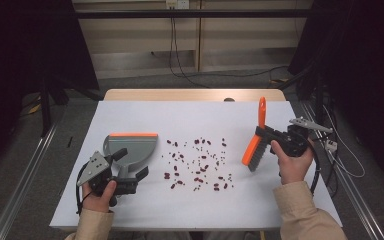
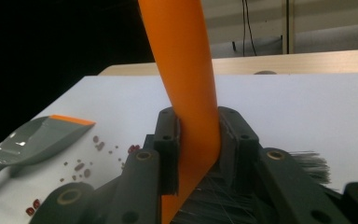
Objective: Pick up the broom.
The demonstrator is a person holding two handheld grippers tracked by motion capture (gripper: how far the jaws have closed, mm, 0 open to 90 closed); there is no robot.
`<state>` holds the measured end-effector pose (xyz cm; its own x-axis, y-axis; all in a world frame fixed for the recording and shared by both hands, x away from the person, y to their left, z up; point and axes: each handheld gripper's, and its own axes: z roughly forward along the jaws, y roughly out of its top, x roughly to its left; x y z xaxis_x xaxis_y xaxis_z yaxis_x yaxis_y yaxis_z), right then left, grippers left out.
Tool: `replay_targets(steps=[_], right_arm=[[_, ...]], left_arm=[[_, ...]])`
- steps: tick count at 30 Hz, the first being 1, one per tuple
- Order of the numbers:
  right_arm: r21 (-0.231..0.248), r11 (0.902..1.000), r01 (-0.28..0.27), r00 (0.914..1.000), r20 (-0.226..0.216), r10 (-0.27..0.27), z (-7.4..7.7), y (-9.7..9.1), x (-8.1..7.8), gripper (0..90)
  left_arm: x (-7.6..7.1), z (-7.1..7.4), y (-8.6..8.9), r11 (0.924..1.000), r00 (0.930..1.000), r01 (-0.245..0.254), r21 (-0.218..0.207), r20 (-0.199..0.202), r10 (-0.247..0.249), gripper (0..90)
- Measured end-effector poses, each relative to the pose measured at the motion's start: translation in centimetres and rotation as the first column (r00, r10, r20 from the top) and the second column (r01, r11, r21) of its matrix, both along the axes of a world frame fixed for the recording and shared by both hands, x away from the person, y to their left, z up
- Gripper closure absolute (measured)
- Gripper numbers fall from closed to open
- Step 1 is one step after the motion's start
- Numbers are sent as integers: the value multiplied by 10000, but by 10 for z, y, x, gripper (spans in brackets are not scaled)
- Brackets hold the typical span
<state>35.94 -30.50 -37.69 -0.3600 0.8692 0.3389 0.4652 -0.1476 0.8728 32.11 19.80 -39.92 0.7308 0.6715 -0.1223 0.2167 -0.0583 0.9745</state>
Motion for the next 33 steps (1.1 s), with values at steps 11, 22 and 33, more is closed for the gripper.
replay_targets(steps=[11, 22, 33], right_arm=[[6, 9995, -317, 9988, 373, 317, 17, 15, 2, 709], [210, 9975, -679, 9967, 449, 669, 21, 39, 10, 709], [374, 9896, -1388, 9889, 590, 1364, 23, 73, 16, 708]], left_arm=[[10, 8, -31, 9985, 9985, 540, 32, -106, -539, 23], [21, 5, -56, 9940, 9932, 1090, -69, -401, -1092, 28], [30, 3, -81, 9818, 9793, 1876, -286, -713, -1892, 28]])
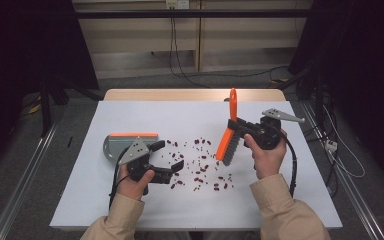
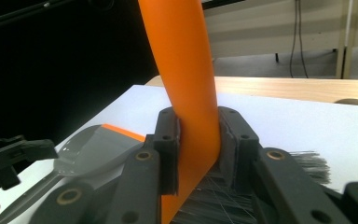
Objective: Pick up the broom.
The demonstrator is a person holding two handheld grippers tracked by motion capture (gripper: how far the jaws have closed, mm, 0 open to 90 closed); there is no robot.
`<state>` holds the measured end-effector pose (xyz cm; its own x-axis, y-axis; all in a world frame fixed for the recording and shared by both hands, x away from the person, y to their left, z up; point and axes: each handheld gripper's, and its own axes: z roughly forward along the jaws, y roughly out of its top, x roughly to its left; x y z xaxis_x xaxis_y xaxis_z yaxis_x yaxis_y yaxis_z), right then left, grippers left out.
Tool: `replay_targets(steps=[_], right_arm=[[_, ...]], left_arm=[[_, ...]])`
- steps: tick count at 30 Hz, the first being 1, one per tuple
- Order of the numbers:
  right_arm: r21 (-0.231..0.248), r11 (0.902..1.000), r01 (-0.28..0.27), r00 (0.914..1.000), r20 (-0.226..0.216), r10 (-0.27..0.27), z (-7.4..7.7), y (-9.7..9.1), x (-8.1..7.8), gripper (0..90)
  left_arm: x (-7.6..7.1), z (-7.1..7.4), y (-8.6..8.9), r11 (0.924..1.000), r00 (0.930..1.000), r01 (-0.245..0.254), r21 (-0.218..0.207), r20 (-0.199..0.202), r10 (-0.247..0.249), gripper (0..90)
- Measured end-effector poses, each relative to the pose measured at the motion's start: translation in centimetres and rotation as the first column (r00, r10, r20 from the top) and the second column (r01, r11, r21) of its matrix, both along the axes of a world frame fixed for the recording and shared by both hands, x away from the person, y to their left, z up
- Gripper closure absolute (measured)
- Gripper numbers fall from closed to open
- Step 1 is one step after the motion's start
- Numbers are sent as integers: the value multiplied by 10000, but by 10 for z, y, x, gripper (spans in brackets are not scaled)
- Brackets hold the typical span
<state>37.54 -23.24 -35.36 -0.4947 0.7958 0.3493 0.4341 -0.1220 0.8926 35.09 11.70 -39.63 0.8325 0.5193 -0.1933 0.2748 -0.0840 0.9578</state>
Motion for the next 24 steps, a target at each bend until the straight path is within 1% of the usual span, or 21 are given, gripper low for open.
replay_targets(steps=[3, 6, 7, 11, 12, 15, 16, 17, 18, 19, 20, 22, 24], right_arm=[[-10, 9998, -213, 9998, 24, 213, 1, 10, 2, 708], [-73, 9994, -339, 9994, 55, 339, 1, 17, 3, 708], [-103, 9989, -462, 9989, 9, 462, 1, 24, 4, 708], [-187, 9977, -658, 9978, 20, 659, -1, 34, 5, 708], [-172, 9974, -702, 9975, 33, 702, -1, 37, 5, 708], [-268, 9966, -777, 9970, 46, 778, -3, 44, 6, 708], [-285, 9964, -797, 9968, 26, 798, -3, 46, 6, 708], [-285, 9964, -797, 9968, 26, 798, -3, 46, 6, 708], [-326, 9955, -894, 9960, 25, 895, -4, 52, 6, 708], [-326, 9955, -894, 9960, 25, 895, -4, 52, 6, 708], [-351, 9946, -980, 9952, 29, 982, -4, 56, 6, 708], [-388, 9938, -1042, 9945, 64, 1045, -3, 61, 6, 708], [-427, 9934, -1067, 9942, 64, 1071, -3, 63, 6, 708]], left_arm=[[2, -1, -6, 9998, 9998, 202, -43, -82, -202, 29], [3, -1, -11, 9994, 9994, 344, 58, -86, -344, 34], [3, -1, -13, 9991, 9991, 419, -24, -106, -419, 41], [3, -1, -17, 9985, 9983, 548, -74, -196, -550, 53], [2, -1, -18, 9982, 9978, 597, -29, -269, -598, 69], [0, 0, -24, 9955, 9966, 814, 475, -171, -807, 121], [0, 0, -26, 9950, 9959, 888, 454, -205, -880, 128], [-1, 0, -29, 9949, 9951, 941, 352, -334, -929, 128], [-1, 0, -30, 9945, 9949, 961, 426, -339, -947, 169], [-1, 1, -33, 9947, 9956, 877, 539, -379, -857, 169], [-1, 0, -35, 9953, 9959, 803, 535, -451, -779, 205], [0, -1, -37, 9950, 9954, 810, 578, -553, -778, 269], [0, -2, -39, 9942, 9949, 810, 704, -654, -764, 285]])
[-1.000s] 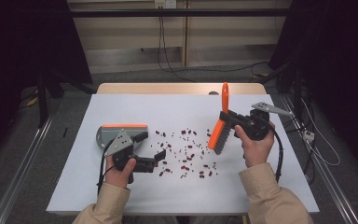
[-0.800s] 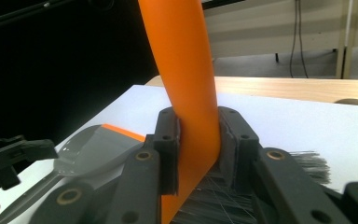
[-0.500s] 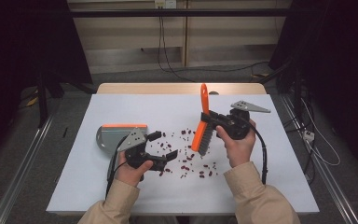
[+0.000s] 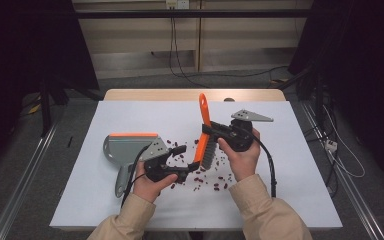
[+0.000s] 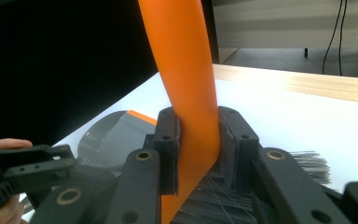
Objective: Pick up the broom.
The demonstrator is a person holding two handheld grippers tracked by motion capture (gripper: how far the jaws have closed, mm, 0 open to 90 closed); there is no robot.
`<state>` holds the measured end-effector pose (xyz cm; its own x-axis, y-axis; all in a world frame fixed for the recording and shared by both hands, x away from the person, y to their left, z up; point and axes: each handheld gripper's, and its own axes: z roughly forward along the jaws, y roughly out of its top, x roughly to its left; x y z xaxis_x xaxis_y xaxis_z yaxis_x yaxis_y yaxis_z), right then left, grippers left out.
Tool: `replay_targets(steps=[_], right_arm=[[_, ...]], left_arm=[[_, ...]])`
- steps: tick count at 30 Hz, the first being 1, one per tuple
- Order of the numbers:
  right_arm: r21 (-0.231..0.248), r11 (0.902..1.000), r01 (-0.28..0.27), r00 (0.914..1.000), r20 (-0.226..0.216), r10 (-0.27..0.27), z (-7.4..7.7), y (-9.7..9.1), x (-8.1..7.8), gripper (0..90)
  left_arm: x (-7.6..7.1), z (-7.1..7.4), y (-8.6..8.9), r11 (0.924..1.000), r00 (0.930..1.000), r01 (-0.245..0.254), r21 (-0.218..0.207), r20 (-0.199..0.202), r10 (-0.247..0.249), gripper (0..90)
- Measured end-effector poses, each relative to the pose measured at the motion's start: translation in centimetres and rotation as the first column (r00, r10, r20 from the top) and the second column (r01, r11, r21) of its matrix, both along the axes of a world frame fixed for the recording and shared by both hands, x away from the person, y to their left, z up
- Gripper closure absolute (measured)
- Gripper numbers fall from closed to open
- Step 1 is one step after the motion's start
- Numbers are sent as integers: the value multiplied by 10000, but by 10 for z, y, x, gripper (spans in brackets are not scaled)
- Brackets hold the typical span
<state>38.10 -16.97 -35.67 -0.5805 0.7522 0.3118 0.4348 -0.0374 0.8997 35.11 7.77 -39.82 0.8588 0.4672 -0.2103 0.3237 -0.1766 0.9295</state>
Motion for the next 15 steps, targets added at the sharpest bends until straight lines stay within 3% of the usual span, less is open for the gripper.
replay_targets(steps=[3, 15], right_arm=[[-12, 9999, -134, 9999, 70, 134, 1, 5, -1, 708], [-66, 9999, -143, 9998, 164, 144, 3, 13, -4, 707]], left_arm=[[0, -2, -2, 9998, 9995, -93, 186, -290, 99, 335], [2, -9, -7, 9967, 9964, -415, 702, -704, 464, 478]])
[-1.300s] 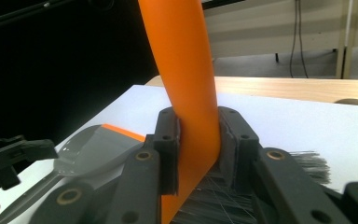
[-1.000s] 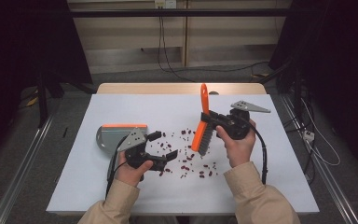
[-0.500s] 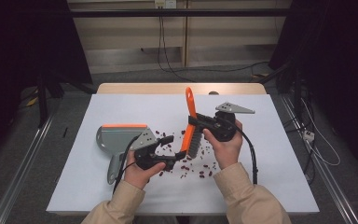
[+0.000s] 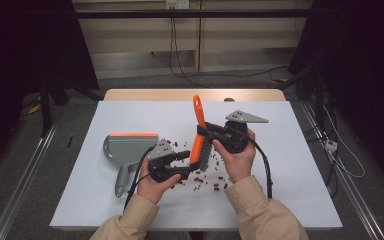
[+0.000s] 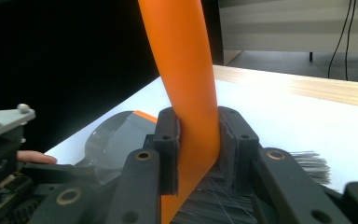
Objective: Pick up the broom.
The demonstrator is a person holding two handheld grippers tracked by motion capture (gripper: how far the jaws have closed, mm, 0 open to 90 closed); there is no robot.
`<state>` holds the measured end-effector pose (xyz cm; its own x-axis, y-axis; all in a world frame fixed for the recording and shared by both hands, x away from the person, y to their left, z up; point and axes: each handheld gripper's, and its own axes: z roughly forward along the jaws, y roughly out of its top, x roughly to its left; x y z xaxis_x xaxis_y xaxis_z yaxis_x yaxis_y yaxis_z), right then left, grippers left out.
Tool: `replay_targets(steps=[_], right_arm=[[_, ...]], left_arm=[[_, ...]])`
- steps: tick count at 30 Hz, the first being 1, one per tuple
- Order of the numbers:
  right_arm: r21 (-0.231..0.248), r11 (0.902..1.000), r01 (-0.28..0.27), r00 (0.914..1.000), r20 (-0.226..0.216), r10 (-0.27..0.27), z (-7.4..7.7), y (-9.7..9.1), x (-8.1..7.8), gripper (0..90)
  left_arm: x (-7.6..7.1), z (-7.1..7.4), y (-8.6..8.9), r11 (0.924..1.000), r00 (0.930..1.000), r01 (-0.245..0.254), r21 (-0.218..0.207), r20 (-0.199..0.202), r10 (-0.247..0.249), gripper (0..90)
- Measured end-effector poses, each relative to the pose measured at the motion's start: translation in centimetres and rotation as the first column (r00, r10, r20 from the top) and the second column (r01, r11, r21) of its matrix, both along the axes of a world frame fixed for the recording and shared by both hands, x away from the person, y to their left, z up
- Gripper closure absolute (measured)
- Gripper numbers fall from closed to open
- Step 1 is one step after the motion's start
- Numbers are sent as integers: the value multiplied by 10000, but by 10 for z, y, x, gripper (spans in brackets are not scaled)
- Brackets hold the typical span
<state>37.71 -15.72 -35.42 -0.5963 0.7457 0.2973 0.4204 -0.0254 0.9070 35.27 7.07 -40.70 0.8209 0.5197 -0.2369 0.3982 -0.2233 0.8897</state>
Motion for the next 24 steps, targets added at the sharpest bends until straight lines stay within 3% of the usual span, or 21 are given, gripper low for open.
replay_targets(steps=[5, 10, 15, 17, 18, 22, 24], right_arm=[[-155, 9999, -2, 10000, 90, 4, 1, 5, -1, 706], [-390, 9992, -14, 9999, 117, 19, 1, 9, -2, 703], [-583, 9983, 22, 9990, 440, 4, 4, 15, -3, 693], [-673, 9968, 435, 9967, 719, -387, 6, 17, -5, 505], [-673, 9968, 435, 9967, 719, -387, 6, 17, -5, 505], [-622, 9944, 852, 9948, 614, -814, 4, 16, -6, 361], [-375, 9954, 882, 9958, 286, -872, 1, 18, -7, 308]], left_arm=[[0, -2, -3, 10000, 9998, -51, 9, -202, 51, 671], [0, -4, -2, 9975, 9975, -613, 354, -343, 625, 699], [-1, -4, 2, 9946, 9938, -1040, -41, -396, 1038, 710], [-1, -3, 5, 9909, 9903, -1339, -102, -393, 1334, 710], [0, -3, 7, 9897, 9893, -1425, -114, -332, 1421, 710], [1, -3, 14, 9801, 9807, -1946, -386, -261, 1937, 710], [1, -1, 16, 9765, 9772, -2120, -375, -157, 2116, 710]])
